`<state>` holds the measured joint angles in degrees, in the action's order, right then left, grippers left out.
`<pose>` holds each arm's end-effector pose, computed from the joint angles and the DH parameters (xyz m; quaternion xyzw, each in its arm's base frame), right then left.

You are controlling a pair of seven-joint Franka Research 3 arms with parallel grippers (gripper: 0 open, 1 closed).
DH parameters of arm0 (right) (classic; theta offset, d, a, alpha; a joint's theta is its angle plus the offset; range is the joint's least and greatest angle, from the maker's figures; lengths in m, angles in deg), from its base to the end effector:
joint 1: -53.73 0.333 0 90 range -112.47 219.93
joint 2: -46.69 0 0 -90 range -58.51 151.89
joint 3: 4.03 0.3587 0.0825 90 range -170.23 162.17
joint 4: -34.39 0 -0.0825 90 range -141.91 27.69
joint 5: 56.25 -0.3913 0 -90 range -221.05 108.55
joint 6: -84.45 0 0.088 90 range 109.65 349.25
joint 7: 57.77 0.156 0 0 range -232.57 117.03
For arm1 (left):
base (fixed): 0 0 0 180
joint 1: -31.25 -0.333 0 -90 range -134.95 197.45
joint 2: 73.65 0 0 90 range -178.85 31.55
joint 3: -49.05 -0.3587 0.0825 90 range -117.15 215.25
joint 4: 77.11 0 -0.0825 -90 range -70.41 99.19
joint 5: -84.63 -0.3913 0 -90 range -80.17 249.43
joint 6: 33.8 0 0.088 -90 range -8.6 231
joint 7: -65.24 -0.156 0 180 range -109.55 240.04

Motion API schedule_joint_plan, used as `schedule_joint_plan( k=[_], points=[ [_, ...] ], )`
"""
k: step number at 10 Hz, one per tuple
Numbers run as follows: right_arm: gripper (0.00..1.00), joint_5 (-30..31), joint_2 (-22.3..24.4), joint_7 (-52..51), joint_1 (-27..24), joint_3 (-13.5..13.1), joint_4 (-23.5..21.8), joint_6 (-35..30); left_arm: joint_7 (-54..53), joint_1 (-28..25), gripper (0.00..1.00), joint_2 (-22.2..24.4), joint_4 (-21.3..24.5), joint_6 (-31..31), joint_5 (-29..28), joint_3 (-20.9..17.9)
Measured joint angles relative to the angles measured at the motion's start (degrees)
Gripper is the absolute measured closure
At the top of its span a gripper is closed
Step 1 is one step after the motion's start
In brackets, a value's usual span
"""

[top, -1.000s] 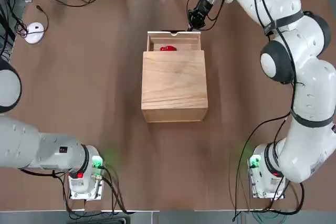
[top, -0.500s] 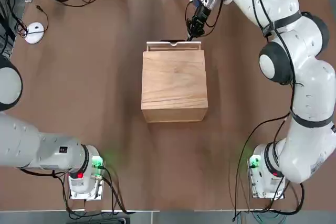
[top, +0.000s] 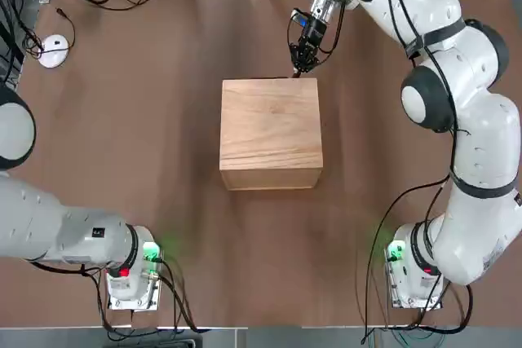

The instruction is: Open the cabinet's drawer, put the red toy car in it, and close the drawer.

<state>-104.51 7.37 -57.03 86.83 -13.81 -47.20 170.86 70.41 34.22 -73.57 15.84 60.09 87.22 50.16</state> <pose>0.5649 0.3982 0.2879 -0.8954 -0.0846 0.3346 0.2814 0.5658 -0.0471 0.6004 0.9996 0.0108 0.0071 0.0232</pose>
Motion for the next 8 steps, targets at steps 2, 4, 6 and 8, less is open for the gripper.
schedule_joint_plan(
  k=[2,4,6,8],
  points=[
    [0.98,0.0,-0.1,0.0,0.0,-0.1,0.3,-0.5,0.0,0.0,0.0,0.0,-0.2,-0.8,0.0,0.1],
    [0.83,0.1,-0.2,0.0,-0.1,-0.2,0.6,-1.1,0.0,0.0,0.0,0.0,-0.3,-0.8,-0.1,0.1],
    [0.52,1.5,-0.1,-0.1,-1.3,-0.9,1.2,-2.6,-1.1,0.0,0.01,0.0,-0.6,-0.8,-0.2,0.2],
    [0.21,1.8,0.1,-0.2,-5.2,-1.2,3.5,-0.4,-2.1,0.0,0.01,0.0,-0.8,-0.8,-0.2,0.2]
  ],
)
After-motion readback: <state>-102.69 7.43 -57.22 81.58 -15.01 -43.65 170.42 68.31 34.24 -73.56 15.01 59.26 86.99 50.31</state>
